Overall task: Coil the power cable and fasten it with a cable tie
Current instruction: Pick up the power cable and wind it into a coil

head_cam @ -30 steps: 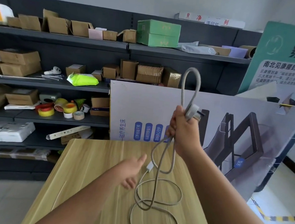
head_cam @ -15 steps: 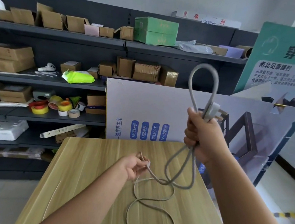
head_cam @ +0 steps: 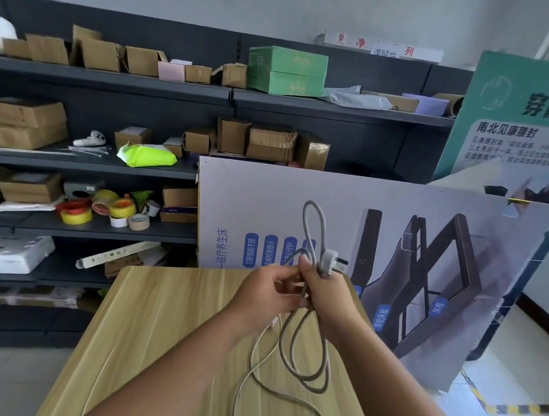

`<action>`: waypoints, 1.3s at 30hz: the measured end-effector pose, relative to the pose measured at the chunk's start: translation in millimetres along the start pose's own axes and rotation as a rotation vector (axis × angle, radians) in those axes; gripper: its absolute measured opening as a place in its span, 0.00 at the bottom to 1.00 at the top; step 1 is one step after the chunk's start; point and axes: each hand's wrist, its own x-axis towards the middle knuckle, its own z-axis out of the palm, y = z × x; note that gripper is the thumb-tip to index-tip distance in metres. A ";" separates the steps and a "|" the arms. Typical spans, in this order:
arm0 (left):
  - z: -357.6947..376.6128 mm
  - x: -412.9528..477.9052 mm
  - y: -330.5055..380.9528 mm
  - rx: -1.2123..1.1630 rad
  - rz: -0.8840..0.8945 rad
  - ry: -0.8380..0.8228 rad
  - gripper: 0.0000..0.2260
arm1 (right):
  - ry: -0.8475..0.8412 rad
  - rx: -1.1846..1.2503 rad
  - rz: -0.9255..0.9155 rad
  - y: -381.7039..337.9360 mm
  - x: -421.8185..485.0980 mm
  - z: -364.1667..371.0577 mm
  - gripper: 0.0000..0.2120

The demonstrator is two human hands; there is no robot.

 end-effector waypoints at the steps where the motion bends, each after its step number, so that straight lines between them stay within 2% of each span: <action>1: -5.1 -1.6 -0.1 -0.187 -0.047 -0.002 0.18 | 0.005 -0.012 -0.001 -1.2 1.2 -1.6 0.16; 3: -14.8 -1.1 -5.6 -0.409 -0.143 0.136 0.16 | -0.017 -0.058 -0.042 -4.2 4.0 -4.0 0.15; 4: -18.9 1.6 -13.2 -0.379 -0.174 0.220 0.16 | -0.044 -0.059 -0.064 -6.4 5.2 -5.1 0.15; 6: -25.1 8.4 -36.1 -0.074 -0.239 0.299 0.21 | -0.131 0.018 -0.067 -13.9 5.7 -6.5 0.14; 8: -24.5 11.5 -55.1 0.219 -0.295 0.220 0.29 | -0.229 0.118 -0.056 -25.5 3.1 -7.5 0.14; 10: -20.6 14.2 -65.9 0.299 -0.333 0.197 0.33 | -0.343 0.238 -0.057 -38.1 -1.4 -10.8 0.15; 12: -18.5 17.3 -70.1 0.344 -0.299 0.188 0.29 | -0.445 0.318 -0.092 -48.7 -6.0 -17.0 0.14; 17: -14.8 23.1 -68.2 0.408 -0.201 0.163 0.11 | -0.644 0.392 -0.205 -58.7 -15.3 -30.5 0.13; 19: -15.1 24.6 -63.6 0.343 -0.183 0.163 0.07 | -0.583 0.335 -0.264 -58.7 -14.6 -34.2 0.14; 23: -20.9 25.4 -37.9 0.048 -0.109 0.293 0.08 | -0.098 -0.075 -0.385 -49.6 -3.8 -45.6 0.13; 25: -19.8 24.5 -12.4 -0.062 -0.074 0.340 0.11 | 0.012 -0.205 -0.338 -42.6 1.1 -44.9 0.10; 29: -7.2 27.2 26.3 -0.032 -0.008 0.262 0.07 | -0.029 -0.145 -0.233 -25.6 3.6 -22.5 0.07; 31: -3.4 30.4 32.7 0.003 0.034 0.260 0.09 | -0.074 -0.090 -0.192 -21.0 2.9 -12.7 0.04; 34: -11.5 34.1 34.7 0.174 0.137 0.299 0.09 | -0.172 -0.021 -0.096 -17.9 0.4 -9.0 0.07; 36: -18.1 36.7 32.0 0.305 0.168 0.300 0.13 | -0.188 -0.030 -0.081 -16.4 -2.2 -8.1 0.08; 39: -25.2 35.6 24.0 0.405 0.126 0.295 0.22 | -0.095 -0.166 -0.143 -13.1 -2.2 -5.5 0.09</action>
